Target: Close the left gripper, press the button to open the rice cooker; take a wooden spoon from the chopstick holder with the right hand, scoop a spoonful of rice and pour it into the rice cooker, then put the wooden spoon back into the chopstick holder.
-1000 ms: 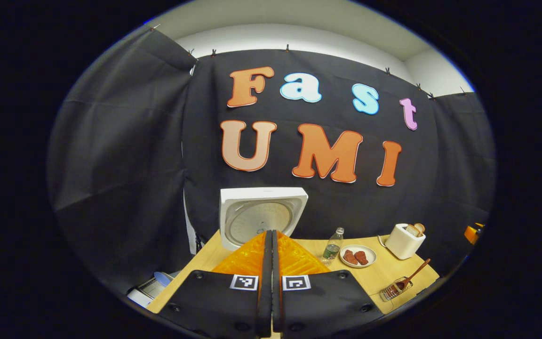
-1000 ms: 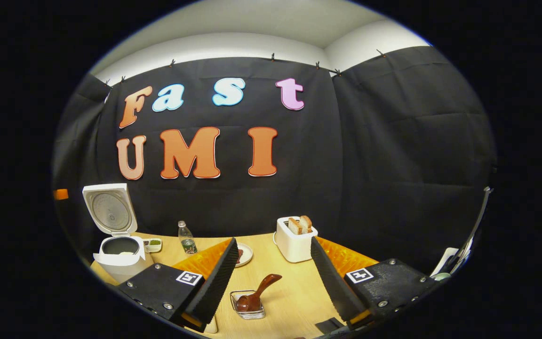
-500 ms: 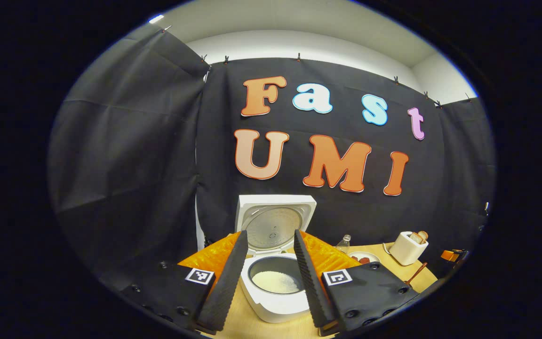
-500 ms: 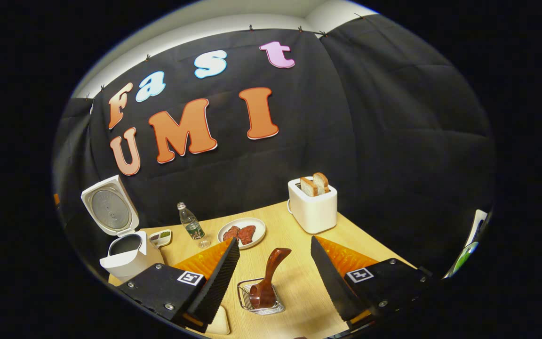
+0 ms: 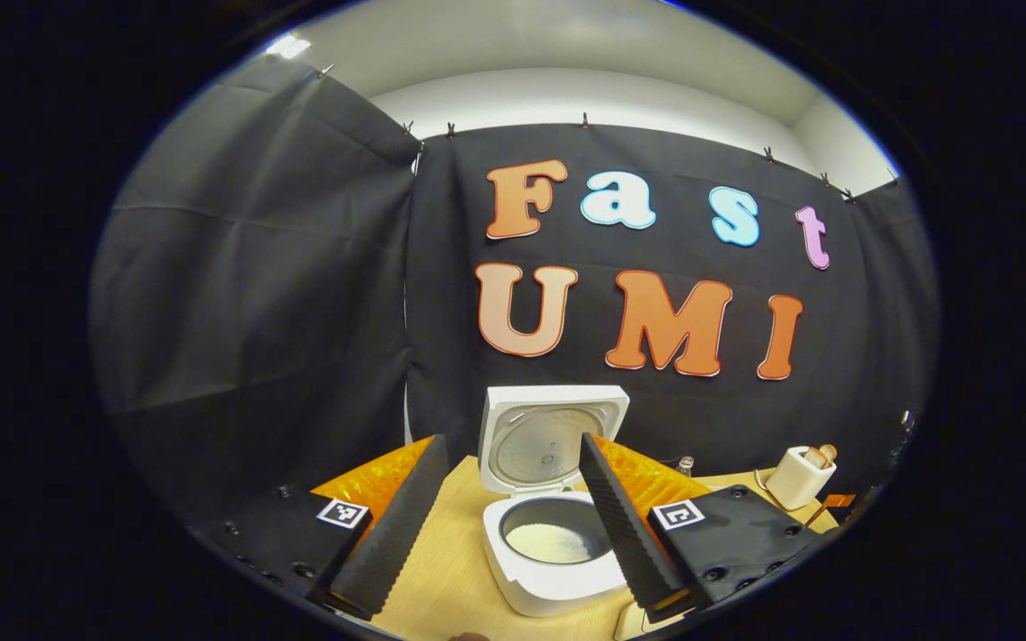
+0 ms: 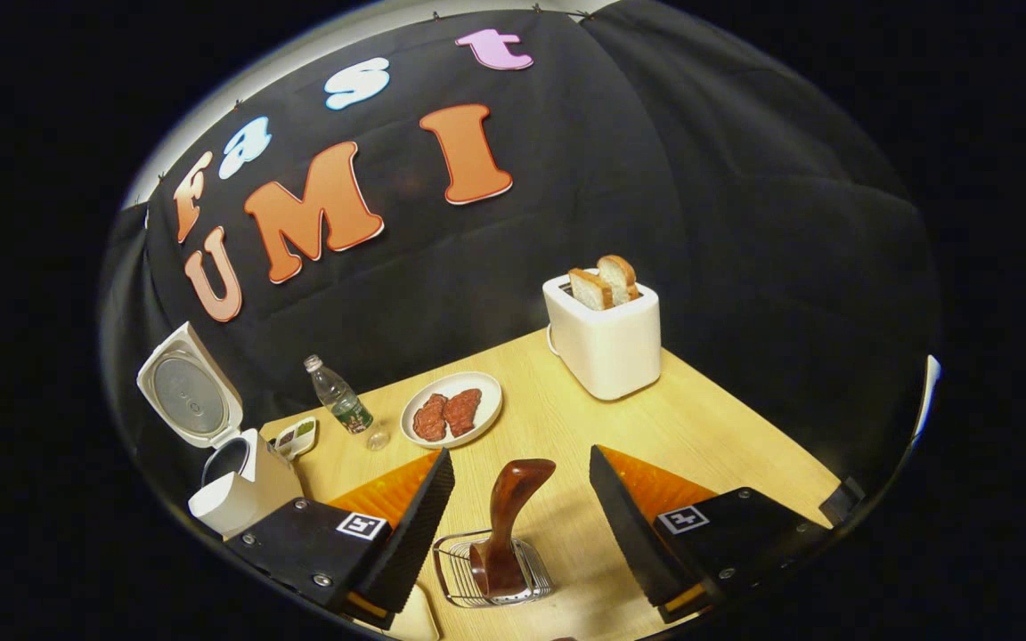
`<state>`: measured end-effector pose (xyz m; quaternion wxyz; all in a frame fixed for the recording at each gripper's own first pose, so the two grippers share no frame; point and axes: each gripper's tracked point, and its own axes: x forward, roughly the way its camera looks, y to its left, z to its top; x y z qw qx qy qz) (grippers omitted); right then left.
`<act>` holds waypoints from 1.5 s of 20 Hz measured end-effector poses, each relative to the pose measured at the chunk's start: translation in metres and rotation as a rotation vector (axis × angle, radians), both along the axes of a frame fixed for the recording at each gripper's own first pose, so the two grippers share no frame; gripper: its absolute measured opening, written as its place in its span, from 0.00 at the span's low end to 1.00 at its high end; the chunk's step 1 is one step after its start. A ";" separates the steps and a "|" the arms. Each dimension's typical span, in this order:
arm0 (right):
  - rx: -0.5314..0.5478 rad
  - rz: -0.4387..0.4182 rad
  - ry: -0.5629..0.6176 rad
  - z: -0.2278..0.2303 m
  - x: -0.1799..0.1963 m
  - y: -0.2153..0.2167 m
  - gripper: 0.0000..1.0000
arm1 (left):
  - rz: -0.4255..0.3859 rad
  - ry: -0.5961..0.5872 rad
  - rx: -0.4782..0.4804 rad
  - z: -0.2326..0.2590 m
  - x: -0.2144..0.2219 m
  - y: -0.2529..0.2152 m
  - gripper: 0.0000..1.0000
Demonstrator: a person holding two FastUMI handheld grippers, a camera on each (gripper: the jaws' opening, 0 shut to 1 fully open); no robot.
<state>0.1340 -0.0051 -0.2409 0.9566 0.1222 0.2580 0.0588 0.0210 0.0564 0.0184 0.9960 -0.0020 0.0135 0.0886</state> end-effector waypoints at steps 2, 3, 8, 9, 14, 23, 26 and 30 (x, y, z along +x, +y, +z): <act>0.018 0.006 0.043 -0.014 0.002 0.004 0.95 | 0.024 0.006 -0.001 -0.002 -0.001 0.005 1.00; 0.035 0.011 0.065 -0.021 0.003 0.007 0.95 | 0.033 0.010 -0.002 -0.005 -0.002 0.007 1.00; 0.127 0.016 0.133 -0.039 0.006 0.014 0.85 | 0.078 0.035 -0.024 -0.016 -0.006 0.019 1.00; 0.148 0.019 0.144 -0.040 0.008 0.016 0.80 | 0.088 0.039 -0.025 -0.018 -0.007 0.023 1.00; 0.235 0.028 0.190 -0.040 0.009 0.027 0.46 | 0.116 0.079 -0.041 -0.031 -0.008 0.028 1.00; 0.305 -0.005 0.176 -0.017 0.004 0.032 0.04 | 0.135 0.054 -0.051 -0.020 -0.013 0.018 1.00; 0.292 -0.019 0.080 0.016 0.000 0.028 0.03 | 0.079 0.052 -0.053 -0.020 -0.014 0.003 1.00; 0.251 -0.017 -0.053 0.073 -0.021 0.027 0.03 | 0.026 0.037 -0.024 -0.006 -0.019 -0.002 1.00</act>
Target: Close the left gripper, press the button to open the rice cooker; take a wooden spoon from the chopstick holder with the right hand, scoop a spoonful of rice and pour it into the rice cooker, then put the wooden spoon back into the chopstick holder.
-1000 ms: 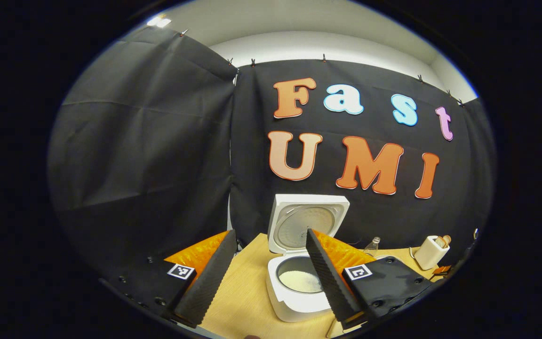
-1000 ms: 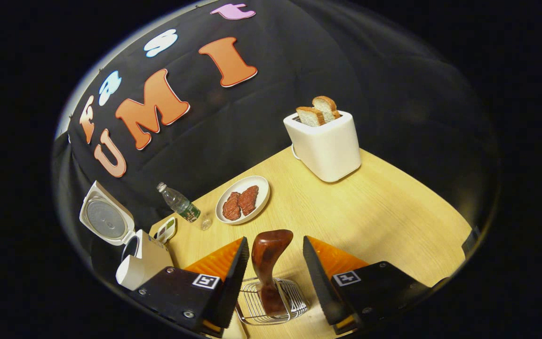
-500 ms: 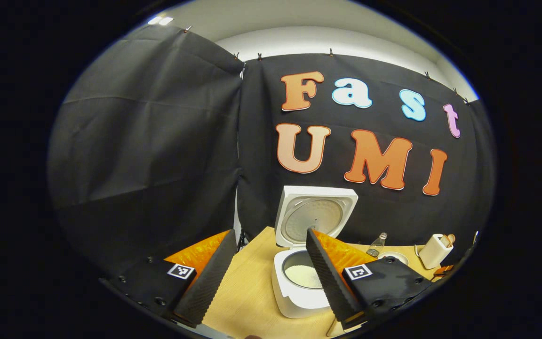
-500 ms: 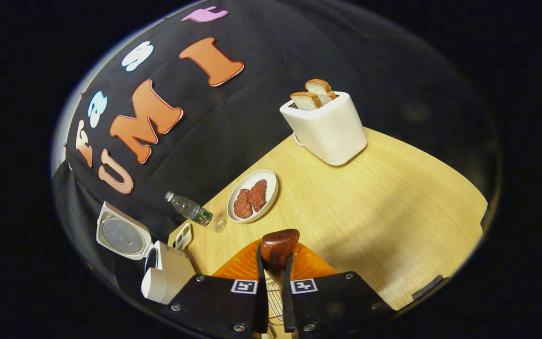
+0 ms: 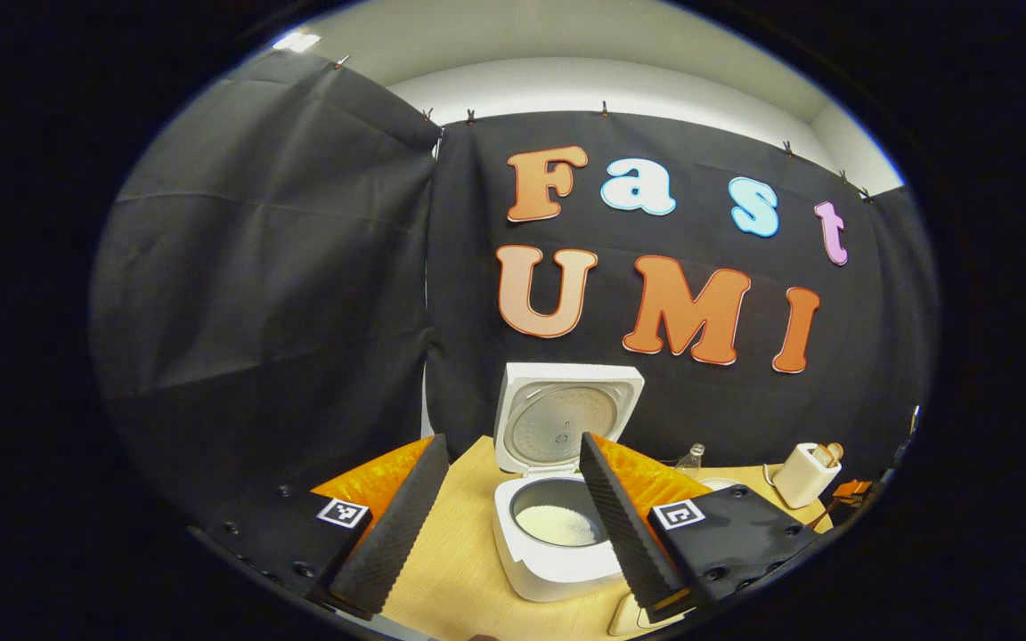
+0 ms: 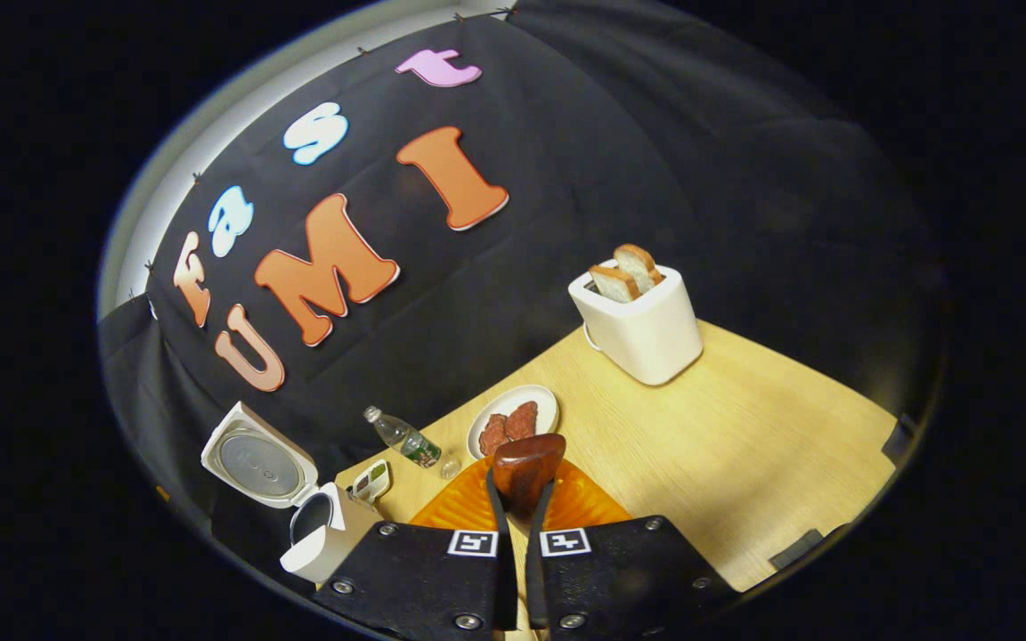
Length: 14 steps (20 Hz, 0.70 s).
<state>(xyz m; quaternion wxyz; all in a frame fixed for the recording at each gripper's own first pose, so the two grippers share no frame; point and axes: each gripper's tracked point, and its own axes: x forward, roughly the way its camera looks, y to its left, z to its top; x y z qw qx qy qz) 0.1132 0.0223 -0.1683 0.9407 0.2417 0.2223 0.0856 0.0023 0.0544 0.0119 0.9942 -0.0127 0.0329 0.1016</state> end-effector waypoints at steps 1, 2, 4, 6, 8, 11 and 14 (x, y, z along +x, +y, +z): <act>-0.009 -0.001 -0.028 0.016 -0.008 0.001 0.03 | -0.020 -0.002 0.002 0.003 0.002 -0.001 1.00; -0.016 -0.004 -0.055 0.029 -0.017 0.004 0.03 | -0.034 0.002 0.005 0.004 0.003 -0.002 1.00; -0.026 0.003 -0.104 0.053 -0.035 0.014 0.03 | -0.069 0.000 0.012 0.008 0.007 -0.003 0.98; -0.034 0.009 -0.150 0.070 -0.054 0.031 0.03 | -0.101 -0.010 0.019 0.012 0.011 -0.004 0.99; -0.042 0.021 -0.184 0.079 -0.072 0.051 0.03 | -0.131 -0.009 0.024 0.011 0.013 -0.005 1.00; -0.074 0.053 -0.214 0.075 -0.096 0.084 0.03 | -0.175 -0.007 0.018 0.011 0.017 -0.006 1.00; -0.137 0.086 -0.214 0.056 -0.117 0.114 0.03 | -0.202 0.009 0.027 0.006 0.020 -0.001 1.00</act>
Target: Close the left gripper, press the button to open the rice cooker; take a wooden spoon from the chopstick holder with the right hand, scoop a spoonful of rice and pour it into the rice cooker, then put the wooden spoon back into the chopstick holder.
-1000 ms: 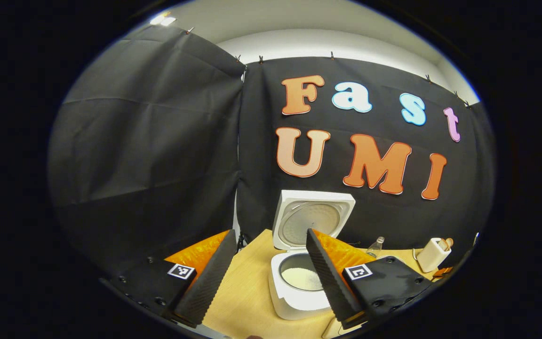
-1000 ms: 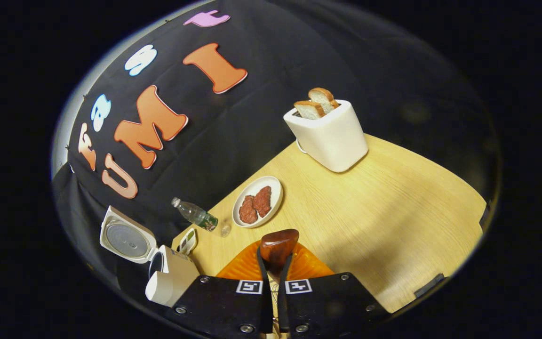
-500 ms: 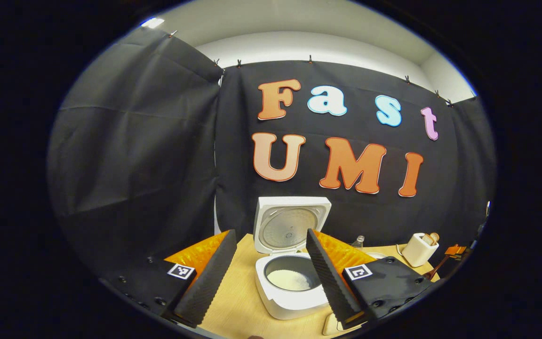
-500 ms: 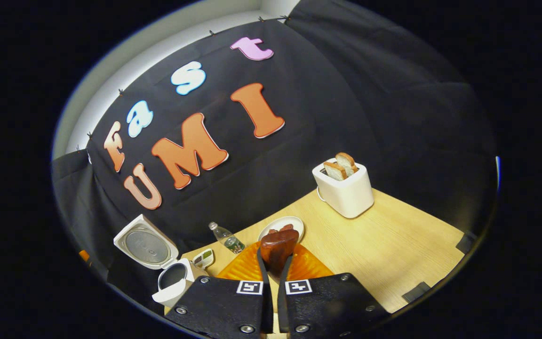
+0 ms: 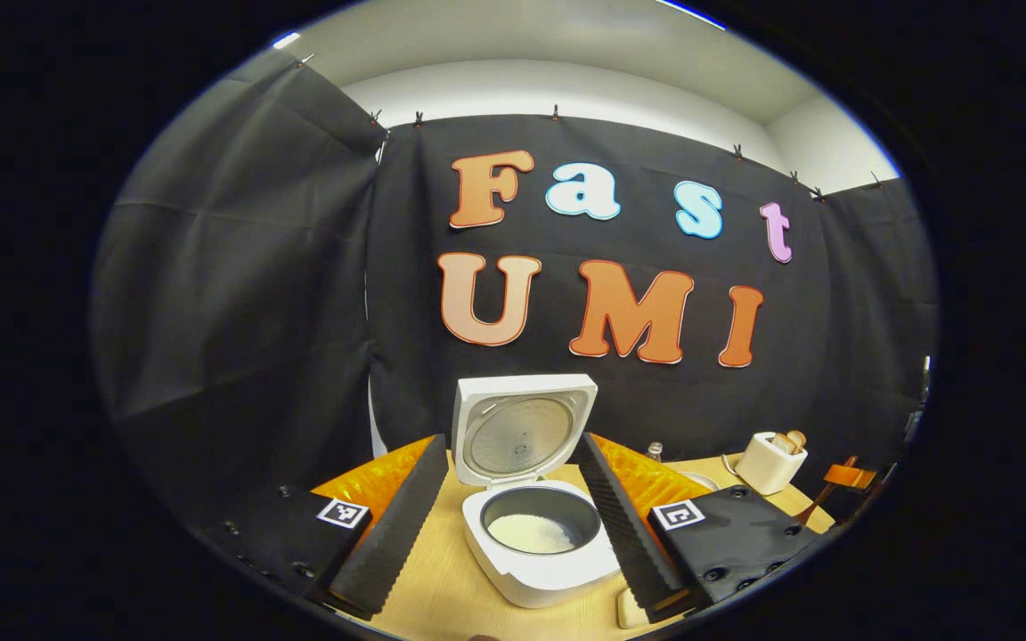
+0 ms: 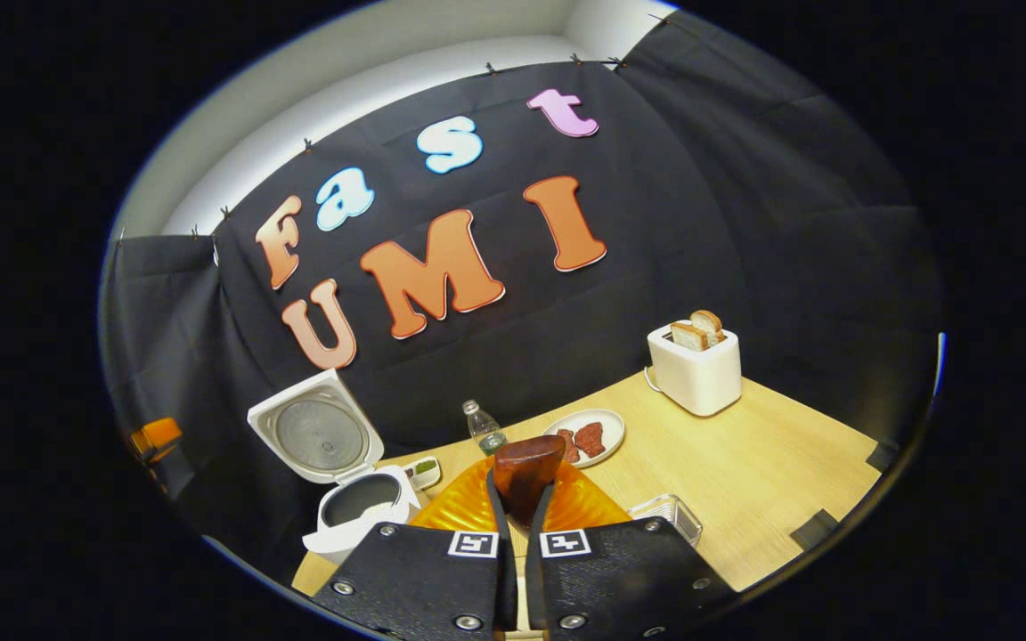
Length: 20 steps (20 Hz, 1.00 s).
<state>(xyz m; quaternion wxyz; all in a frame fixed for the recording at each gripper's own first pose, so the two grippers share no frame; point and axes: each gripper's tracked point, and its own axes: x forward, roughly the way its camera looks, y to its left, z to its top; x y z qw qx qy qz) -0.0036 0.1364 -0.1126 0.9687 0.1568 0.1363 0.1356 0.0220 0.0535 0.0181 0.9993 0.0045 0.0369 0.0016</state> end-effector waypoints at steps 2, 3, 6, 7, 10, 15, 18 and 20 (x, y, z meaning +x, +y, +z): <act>-0.029 0.030 -0.011 -0.009 -0.010 0.023 0.03 | -0.009 0.005 0.010 -0.001 0.001 0.004 1.00; -0.044 0.044 -0.017 -0.013 -0.014 0.033 0.03 | -0.012 0.008 0.017 -0.002 0.001 0.006 1.00; -0.125 0.053 -0.024 -0.040 -0.018 0.049 0.03 | -0.022 0.024 0.013 -0.008 0.002 0.013 1.00; -0.160 0.047 -0.023 -0.050 -0.017 0.051 0.03 | -0.027 0.033 0.010 -0.012 0.002 0.013 1.00; -0.218 0.050 -0.016 -0.077 -0.015 0.059 0.03 | -0.026 0.061 0.023 -0.023 0.004 0.024 1.00; -0.318 0.051 -0.039 -0.111 -0.012 0.062 0.03 | 0.003 0.086 0.026 -0.035 0.008 0.043 1.00; -0.329 0.055 -0.016 -0.132 -0.017 0.062 0.03 | 0.010 0.090 0.039 -0.036 0.010 0.052 1.00; -0.276 0.031 -0.017 -0.134 -0.019 0.062 0.03 | 0.013 0.085 0.057 -0.036 0.010 0.056 1.00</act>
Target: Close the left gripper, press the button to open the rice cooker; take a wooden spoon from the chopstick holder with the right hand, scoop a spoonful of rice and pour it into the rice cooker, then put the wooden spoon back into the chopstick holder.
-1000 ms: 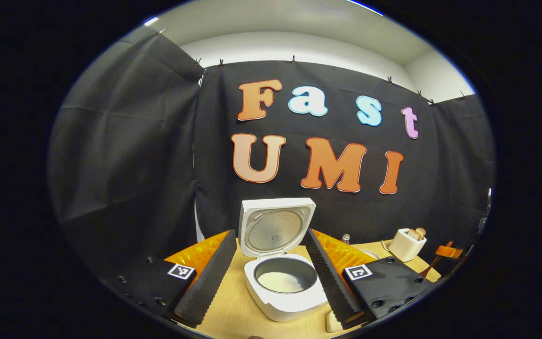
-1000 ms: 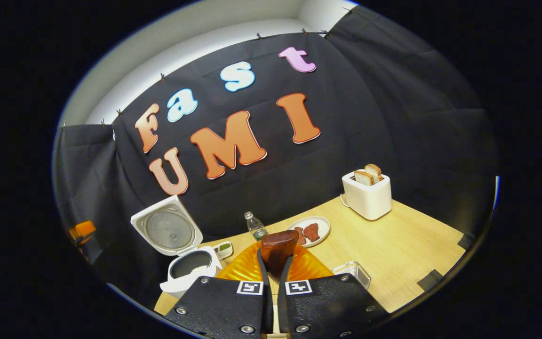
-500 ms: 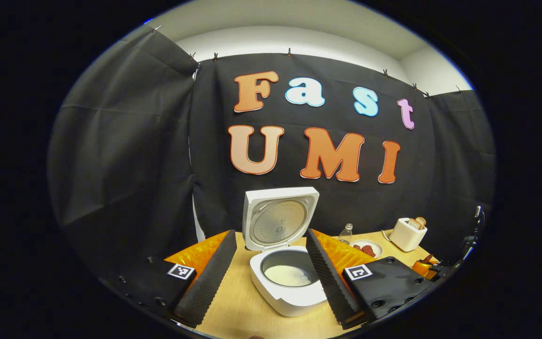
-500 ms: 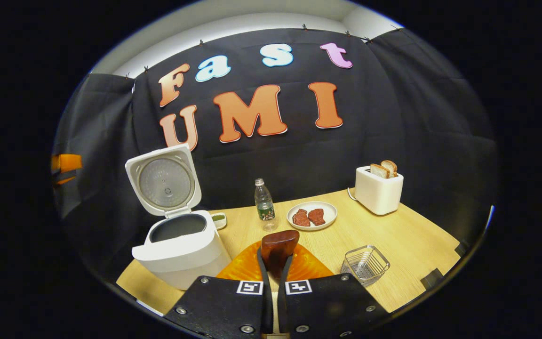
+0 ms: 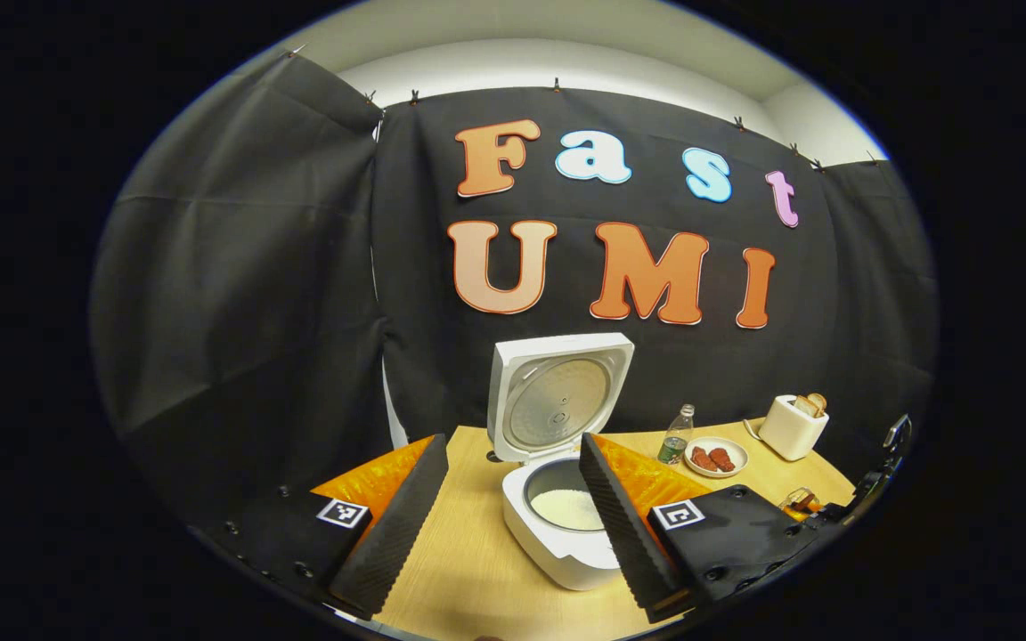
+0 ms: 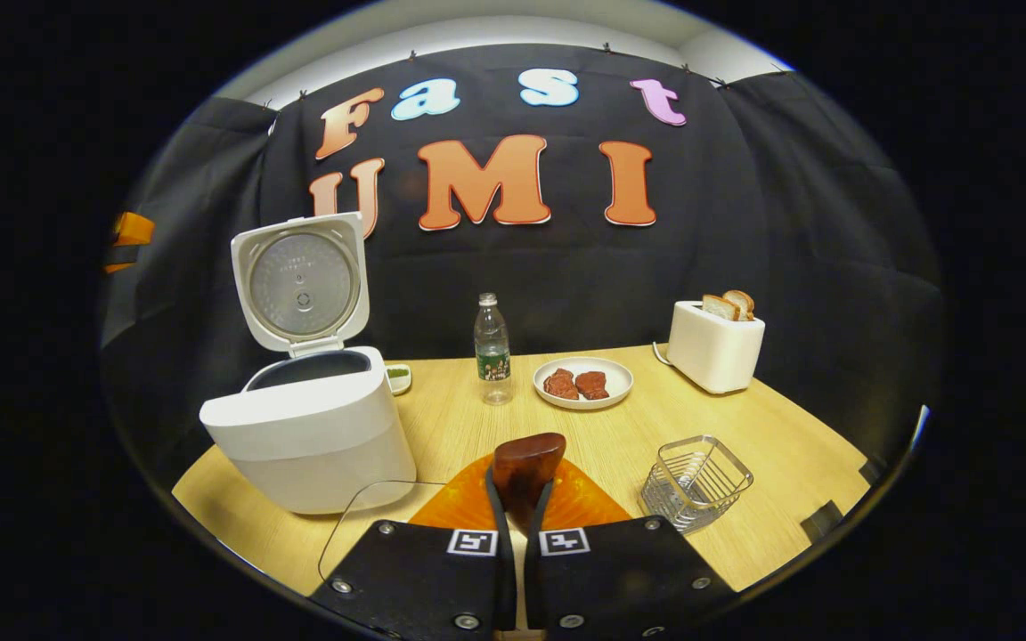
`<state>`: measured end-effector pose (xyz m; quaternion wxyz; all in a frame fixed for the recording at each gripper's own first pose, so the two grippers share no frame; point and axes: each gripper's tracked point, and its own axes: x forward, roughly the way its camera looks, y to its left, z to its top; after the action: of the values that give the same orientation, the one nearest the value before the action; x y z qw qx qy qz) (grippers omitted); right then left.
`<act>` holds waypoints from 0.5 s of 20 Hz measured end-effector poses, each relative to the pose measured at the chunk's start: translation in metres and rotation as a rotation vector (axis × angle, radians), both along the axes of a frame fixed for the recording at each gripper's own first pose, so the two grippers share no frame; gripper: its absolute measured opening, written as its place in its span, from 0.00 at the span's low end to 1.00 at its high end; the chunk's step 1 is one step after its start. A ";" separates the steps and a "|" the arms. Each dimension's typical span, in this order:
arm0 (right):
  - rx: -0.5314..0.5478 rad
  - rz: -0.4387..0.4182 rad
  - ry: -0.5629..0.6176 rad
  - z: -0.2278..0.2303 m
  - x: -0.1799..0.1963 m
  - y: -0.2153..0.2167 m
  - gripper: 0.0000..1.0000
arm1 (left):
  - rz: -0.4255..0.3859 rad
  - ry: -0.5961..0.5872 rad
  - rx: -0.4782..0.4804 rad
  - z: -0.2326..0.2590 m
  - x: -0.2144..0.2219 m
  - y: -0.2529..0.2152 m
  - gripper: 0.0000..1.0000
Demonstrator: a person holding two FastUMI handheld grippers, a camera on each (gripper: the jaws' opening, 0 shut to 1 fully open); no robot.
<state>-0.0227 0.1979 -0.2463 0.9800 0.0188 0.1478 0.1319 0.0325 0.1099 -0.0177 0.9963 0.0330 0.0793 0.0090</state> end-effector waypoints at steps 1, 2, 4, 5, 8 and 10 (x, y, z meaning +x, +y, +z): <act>0.050 -0.013 0.023 -0.002 -0.003 0.000 0.03 | 0.002 -0.002 0.004 -0.001 0.002 0.002 1.00; 0.115 -0.025 0.050 -0.006 -0.006 0.004 0.03 | 0.003 -0.004 0.003 -0.001 0.003 0.003 1.00; 0.207 -0.040 0.084 -0.011 -0.006 0.011 0.03 | 0.002 -0.004 -0.007 -0.002 0.005 0.004 1.00; 0.237 -0.044 0.090 -0.012 -0.006 0.014 0.03 | 0.002 0.003 -0.010 -0.006 0.005 0.005 1.00; 0.360 -0.074 0.136 -0.015 0.000 0.016 0.03 | 0.003 0.014 -0.019 -0.011 0.007 0.007 1.00; 0.459 -0.112 0.174 -0.021 0.002 0.013 0.03 | 0.006 0.020 -0.025 -0.015 0.008 0.009 1.00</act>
<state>-0.0202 0.2108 -0.2670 0.9394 0.2603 0.1966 0.1055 0.0407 0.1187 -0.0330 0.9957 0.0206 0.0896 0.0108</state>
